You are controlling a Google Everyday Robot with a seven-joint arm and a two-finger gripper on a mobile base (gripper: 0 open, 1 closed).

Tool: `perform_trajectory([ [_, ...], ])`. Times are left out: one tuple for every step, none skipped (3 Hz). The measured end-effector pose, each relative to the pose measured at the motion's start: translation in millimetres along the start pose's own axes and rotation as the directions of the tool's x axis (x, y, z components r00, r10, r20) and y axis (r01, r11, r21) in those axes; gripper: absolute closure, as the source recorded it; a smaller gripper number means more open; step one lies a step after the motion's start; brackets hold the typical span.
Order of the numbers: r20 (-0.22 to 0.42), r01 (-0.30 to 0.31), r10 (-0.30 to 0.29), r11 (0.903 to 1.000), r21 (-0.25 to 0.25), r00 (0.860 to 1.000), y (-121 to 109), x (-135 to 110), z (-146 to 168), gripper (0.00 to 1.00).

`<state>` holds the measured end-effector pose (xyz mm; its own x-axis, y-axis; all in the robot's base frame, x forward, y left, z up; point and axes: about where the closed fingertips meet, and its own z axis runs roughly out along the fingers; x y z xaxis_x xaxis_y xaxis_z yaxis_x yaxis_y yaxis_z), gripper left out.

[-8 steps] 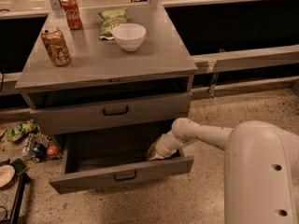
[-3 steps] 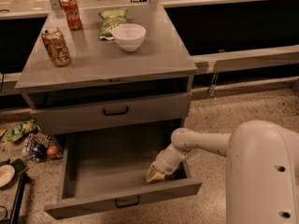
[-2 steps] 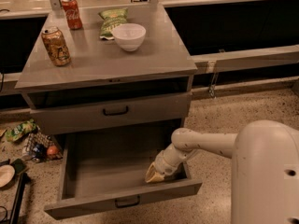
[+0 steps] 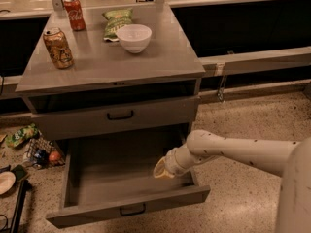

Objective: Open middle drawer

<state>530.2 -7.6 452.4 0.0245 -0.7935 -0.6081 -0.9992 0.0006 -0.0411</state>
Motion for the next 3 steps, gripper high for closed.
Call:
perform_trajectory([
  [0.071, 0.031, -0.038, 0.9939, 0.106, 0.997, -18.4, -23.4, -47.5, 1.0],
  [0.178, 0.058, -0.078, 0.9916, 0.115, 0.981, -0.9, -51.1, -90.3, 1.0],
  [0.25, 0.016, -0.049, 0.9909, 0.134, 0.967, 12.5, -53.9, -117.5, 0.83],
])
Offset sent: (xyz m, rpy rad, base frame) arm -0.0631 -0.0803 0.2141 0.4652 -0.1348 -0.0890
